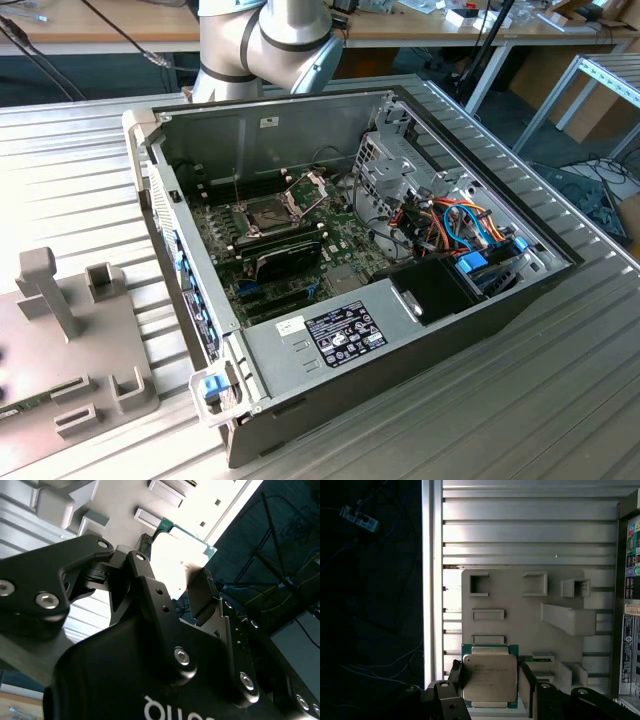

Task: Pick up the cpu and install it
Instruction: 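Pick up the cpu and move it towards the insertion slot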

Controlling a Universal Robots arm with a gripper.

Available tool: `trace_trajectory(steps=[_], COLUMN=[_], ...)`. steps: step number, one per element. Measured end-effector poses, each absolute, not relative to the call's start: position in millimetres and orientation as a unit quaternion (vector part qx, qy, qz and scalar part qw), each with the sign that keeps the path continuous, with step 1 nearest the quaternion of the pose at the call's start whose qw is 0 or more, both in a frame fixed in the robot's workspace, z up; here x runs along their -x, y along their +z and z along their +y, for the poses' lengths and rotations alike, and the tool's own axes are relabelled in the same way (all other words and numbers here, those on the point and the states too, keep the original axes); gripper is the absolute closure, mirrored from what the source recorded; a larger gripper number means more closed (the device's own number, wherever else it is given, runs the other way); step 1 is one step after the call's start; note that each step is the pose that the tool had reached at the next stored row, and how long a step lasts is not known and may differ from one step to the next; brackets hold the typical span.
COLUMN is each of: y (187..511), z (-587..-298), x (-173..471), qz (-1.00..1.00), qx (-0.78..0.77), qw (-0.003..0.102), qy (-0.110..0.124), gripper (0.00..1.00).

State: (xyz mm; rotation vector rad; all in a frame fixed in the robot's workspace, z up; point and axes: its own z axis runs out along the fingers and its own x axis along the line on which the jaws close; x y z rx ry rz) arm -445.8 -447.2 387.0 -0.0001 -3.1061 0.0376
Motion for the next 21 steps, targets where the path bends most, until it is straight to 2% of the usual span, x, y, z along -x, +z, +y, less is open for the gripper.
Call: trace_trajectory(steps=[21], y=[389.0], z=[-447.2], x=[422.4], qz=[-1.0], qx=[0.0], qw=[0.018], qy=[0.012], gripper=[0.46])
